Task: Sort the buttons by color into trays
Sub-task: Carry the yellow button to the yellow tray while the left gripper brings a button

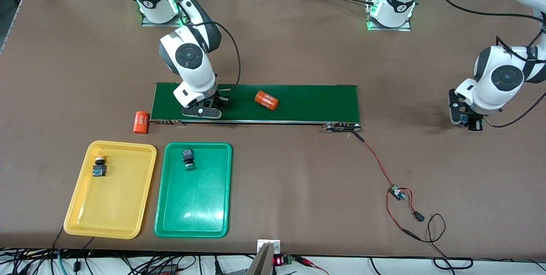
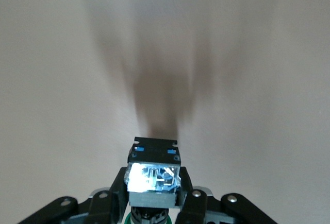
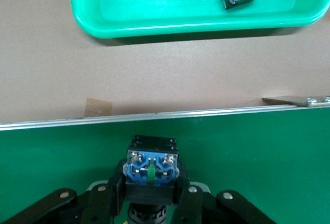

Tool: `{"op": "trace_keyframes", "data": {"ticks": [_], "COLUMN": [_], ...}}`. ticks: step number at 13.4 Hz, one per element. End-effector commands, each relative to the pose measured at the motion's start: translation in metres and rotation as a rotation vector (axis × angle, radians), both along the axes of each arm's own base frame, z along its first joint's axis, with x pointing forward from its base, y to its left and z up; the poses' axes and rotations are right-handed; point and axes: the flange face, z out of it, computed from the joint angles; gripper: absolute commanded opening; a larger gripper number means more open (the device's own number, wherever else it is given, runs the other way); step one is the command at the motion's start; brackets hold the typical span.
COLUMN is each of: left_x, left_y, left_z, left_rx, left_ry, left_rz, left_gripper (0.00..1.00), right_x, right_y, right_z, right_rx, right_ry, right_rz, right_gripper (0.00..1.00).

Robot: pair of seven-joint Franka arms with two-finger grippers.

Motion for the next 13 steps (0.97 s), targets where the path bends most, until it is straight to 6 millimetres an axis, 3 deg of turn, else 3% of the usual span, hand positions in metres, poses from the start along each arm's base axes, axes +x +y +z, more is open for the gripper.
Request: {"op": "trace_keyframes", "data": {"ticks": [1,3,5,8,10,12,13], "left_x": [0.009,0.012,0.012,0.006,0.011,0.011,0.011], "left_y": [-0.053,-0.090,-0.130,-0.196,-0.246,-0.267,-0.269], "left_z": [0.032,0.043,0.045,0.050,0.037,0.038,0.041], "left_rx": [0.020,-0.027,-0.061,-0.106,-0.149,-0.147,-0.148], "left_ry": [-0.003,-0.014,-0.012,-0.021,-0.058,-0.089,-0.098], "left_rz": [-0.066,0.109,0.219,0.420,0.596,0.707,0.733], "left_gripper": [0.26,0.26,0.26,0.26,0.25,0.25,0.25], "right_x": [0.011,0.023,0.052,0.098,0.121,0.138,0.149], "right_y": [-0.016,-0.027,-0.049,-0.106,-0.149,-0.183,-0.214], "right_z": [0.023,0.050,0.088,0.129,0.142,0.136,0.126], "right_rx": [-0.014,-0.033,-0.055,-0.065,-0.064,-0.078,-0.099], "right_ry": [-0.017,-0.013,0.008,0.015,0.013,0.021,0.027], "right_rz": [-0.016,-0.019,-0.010,0.046,0.106,0.157,0.185], "right_gripper": [0.06,0.05,0.05,0.05,0.05,0.05,0.05]}}
